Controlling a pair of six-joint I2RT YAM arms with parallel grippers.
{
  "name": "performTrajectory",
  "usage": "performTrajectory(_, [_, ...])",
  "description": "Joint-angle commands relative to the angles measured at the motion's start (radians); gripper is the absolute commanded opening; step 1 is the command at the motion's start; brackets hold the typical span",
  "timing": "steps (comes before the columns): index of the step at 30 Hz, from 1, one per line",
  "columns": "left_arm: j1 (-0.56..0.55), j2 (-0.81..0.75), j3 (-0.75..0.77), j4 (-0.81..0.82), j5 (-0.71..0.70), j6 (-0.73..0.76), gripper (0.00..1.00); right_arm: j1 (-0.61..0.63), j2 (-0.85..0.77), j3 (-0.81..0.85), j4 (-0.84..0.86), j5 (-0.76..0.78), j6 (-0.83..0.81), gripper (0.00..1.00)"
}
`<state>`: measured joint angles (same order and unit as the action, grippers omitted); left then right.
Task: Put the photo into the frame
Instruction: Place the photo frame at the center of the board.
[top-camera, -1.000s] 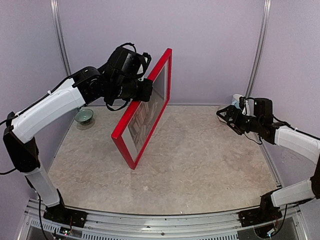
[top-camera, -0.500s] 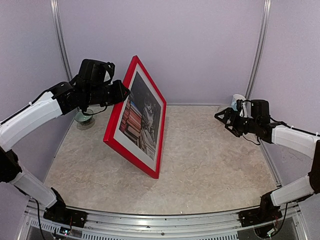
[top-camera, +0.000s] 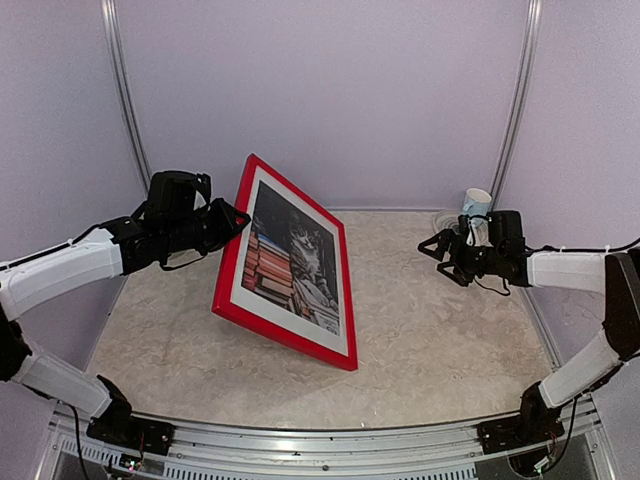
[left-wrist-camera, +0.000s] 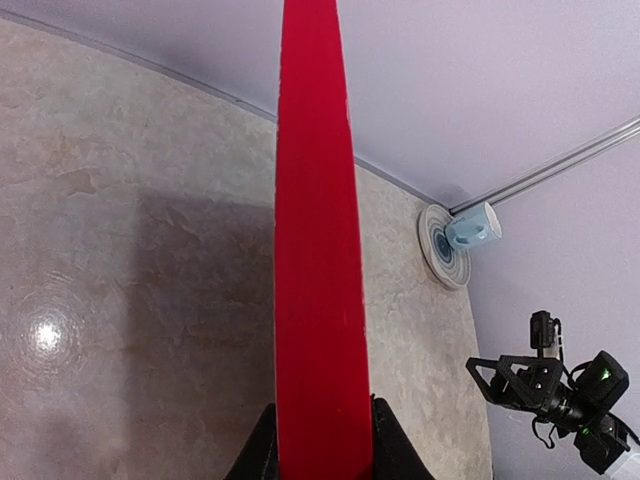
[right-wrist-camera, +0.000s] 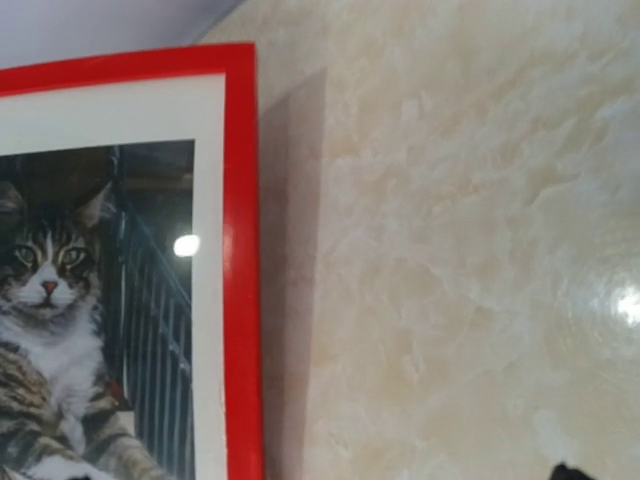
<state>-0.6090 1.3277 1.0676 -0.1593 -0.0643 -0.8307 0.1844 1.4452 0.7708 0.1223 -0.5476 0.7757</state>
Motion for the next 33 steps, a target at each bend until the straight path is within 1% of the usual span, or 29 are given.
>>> performTrajectory(1, [0.006,-0.011,-0.086,0.167,-0.003,0.057,0.01,-0.012,0.073,-0.02,0.068,-0.076,0.012,0.99])
performTrajectory(11, [0.012,0.044,-0.263,0.341,0.015,-0.008,0.01,0.016,0.184,-0.038,0.145,-0.124,0.03,0.99])
performTrajectory(17, [0.012,0.142,-0.301,0.453,0.057,-0.037,0.01,0.037,0.226,-0.04,0.165,-0.123,0.031,0.99])
performTrajectory(20, [0.01,0.21,-0.297,0.506,0.106,-0.05,0.02,0.045,0.24,-0.042,0.176,-0.116,0.033,0.99])
performTrajectory(23, [0.001,0.26,-0.289,0.534,0.119,-0.06,0.04,0.05,0.254,-0.045,0.181,-0.107,0.031,0.99])
performTrajectory(30, [-0.042,0.34,-0.263,0.55,0.105,-0.071,0.16,0.054,0.296,-0.053,0.206,-0.1,0.034,0.99])
performTrajectory(33, [-0.048,0.372,-0.25,0.568,0.115,-0.078,0.18,0.061,0.318,-0.051,0.218,-0.102,0.036,0.99])
